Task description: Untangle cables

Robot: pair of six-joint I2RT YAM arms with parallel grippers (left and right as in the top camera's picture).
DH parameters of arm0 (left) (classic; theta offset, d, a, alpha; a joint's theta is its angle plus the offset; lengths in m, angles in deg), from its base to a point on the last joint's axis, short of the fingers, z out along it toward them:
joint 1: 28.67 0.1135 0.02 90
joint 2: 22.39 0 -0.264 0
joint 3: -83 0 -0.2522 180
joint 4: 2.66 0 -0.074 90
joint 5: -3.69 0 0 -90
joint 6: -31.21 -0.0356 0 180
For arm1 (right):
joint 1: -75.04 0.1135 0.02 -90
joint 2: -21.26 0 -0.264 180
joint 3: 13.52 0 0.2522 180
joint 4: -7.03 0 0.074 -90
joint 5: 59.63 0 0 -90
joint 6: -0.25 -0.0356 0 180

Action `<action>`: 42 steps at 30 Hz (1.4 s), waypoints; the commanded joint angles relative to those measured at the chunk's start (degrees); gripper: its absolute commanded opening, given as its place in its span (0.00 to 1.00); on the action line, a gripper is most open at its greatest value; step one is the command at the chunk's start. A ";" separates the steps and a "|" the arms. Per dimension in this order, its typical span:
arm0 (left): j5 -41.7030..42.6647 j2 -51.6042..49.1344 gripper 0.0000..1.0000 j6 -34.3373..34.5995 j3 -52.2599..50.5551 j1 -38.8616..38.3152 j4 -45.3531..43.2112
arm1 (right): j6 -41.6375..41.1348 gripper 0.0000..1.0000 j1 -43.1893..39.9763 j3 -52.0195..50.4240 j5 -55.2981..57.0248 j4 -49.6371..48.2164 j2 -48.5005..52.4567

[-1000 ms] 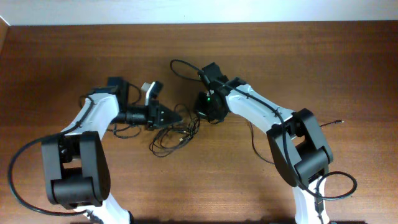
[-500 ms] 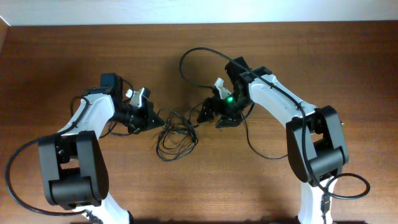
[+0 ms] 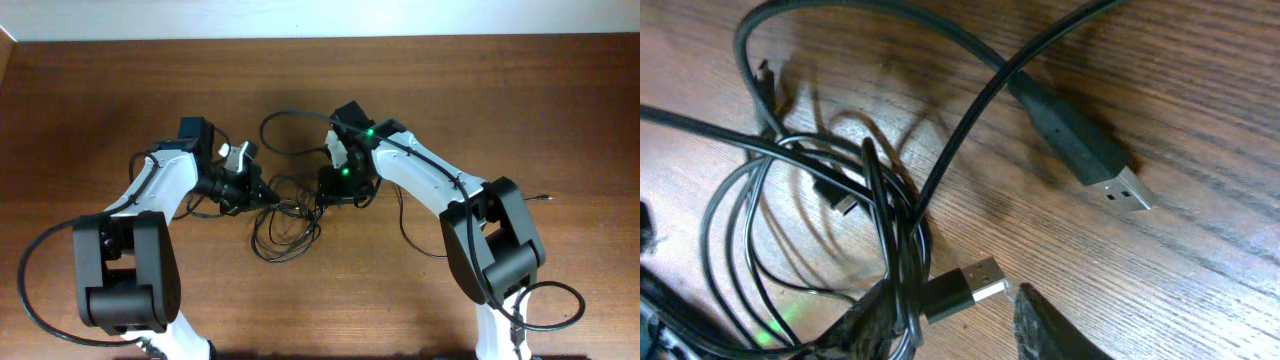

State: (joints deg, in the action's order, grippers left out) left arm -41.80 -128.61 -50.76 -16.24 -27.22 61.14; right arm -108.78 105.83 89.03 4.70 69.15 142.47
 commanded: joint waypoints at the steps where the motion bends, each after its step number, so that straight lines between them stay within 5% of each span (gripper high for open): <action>1: 2.32 1.33 0.00 0.33 -0.22 -0.09 -0.11 | 0.11 0.31 1.22 -0.46 2.86 -0.02 -1.79; 7: 4.24 1.33 0.00 2.05 -0.22 -0.07 -1.86 | -4.00 0.13 1.62 -0.81 10.67 2.60 -1.79; 13: 4.50 1.33 0.00 3.32 -0.22 -0.07 -2.51 | -5.70 0.11 1.62 -6.03 11.37 -0.17 -1.79; 19: 35.21 1.36 0.00 2.38 -0.22 0.20 -4.20 | -6.99 0.11 1.62 -6.88 11.15 -2.58 -1.79; 20: 34.97 1.36 0.00 2.36 -0.22 0.20 -4.20 | -6.99 0.11 1.60 -6.88 11.13 -2.58 -1.79; 26: 29.11 1.36 0.00 1.11 -0.22 0.20 -1.07 | -6.93 0.05 1.33 -6.78 10.64 -2.78 -1.84; 27: 24.94 1.36 0.00 1.11 -0.22 0.20 -1.22 | -6.19 0.06 1.16 -6.45 9.70 -2.62 -1.95; 29: -0.04 1.33 0.00 1.14 -0.22 0.02 -0.76 | -2.93 0.11 -0.20 -4.31 3.87 -0.57 -2.78; 32: -14.95 1.33 0.00 1.84 -0.22 0.04 -1.18 | -0.70 0.26 -1.70 -0.98 0.33 3.34 -3.34; 36: -15.06 1.33 0.00 4.37 -0.22 0.02 -1.49 | 0.83 0.40 -1.53 -0.98 -2.82 3.69 -3.32; 42: -10.86 1.33 0.00 4.37 -0.22 0.02 -1.64 | 0.76 0.45 0.07 -1.03 -4.76 2.89 -3.30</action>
State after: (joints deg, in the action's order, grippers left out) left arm -53.73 -128.56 -46.93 -16.30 -27.33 59.68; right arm -108.78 104.45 87.15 1.69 72.17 140.57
